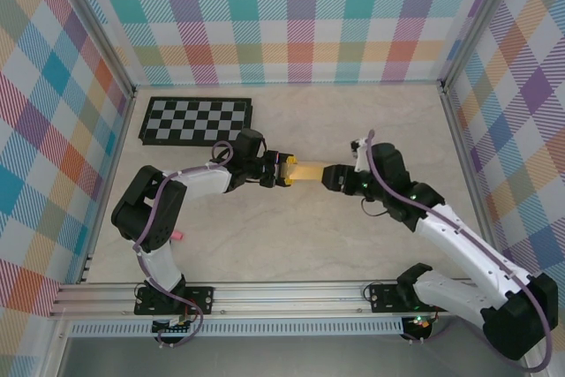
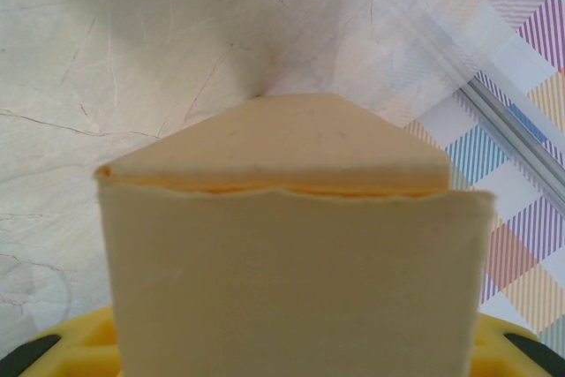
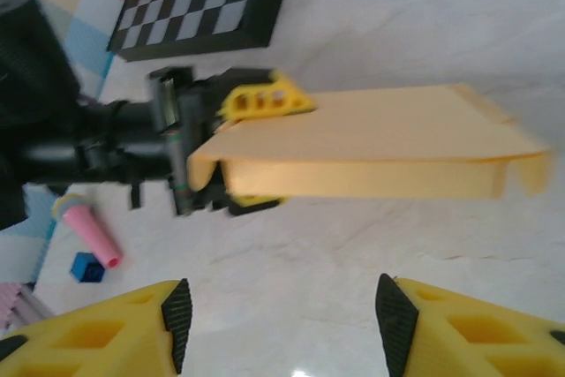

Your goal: Fold the paper box

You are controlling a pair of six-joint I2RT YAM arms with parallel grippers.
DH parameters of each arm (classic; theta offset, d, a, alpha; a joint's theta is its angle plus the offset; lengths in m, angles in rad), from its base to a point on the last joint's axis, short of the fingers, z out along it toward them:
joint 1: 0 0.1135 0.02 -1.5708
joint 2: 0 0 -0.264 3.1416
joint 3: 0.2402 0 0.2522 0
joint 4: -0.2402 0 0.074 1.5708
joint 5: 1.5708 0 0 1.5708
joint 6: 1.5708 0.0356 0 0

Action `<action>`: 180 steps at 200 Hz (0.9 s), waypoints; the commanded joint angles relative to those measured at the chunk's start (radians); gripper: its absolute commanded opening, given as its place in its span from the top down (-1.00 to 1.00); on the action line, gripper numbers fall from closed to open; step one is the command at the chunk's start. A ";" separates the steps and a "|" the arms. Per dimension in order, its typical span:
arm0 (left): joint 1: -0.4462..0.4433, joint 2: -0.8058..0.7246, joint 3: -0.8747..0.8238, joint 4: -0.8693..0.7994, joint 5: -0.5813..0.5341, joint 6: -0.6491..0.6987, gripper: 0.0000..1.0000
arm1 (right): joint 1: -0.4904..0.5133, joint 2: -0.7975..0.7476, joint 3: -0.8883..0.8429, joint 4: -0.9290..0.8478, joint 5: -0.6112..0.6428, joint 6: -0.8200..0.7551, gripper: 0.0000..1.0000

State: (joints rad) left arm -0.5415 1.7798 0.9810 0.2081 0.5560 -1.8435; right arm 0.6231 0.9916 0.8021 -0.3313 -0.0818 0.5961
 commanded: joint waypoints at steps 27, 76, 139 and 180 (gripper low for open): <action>-0.022 0.038 0.004 -0.100 -0.039 -0.010 0.37 | 0.227 0.224 0.172 -0.071 0.301 0.131 -0.09; -0.026 0.038 -0.002 -0.088 -0.039 -0.016 0.38 | 0.284 0.392 0.281 -0.057 0.366 0.174 0.01; -0.028 0.037 -0.016 -0.079 -0.036 -0.022 0.40 | 0.301 0.474 0.382 -0.200 0.533 0.196 0.26; -0.028 0.031 -0.023 -0.073 -0.036 -0.026 0.41 | 0.301 0.494 0.367 -0.199 0.543 0.194 0.32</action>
State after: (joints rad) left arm -0.5552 1.7813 0.9810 0.2146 0.5407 -1.8488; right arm 0.9184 1.4654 1.1622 -0.5003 0.4179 0.7780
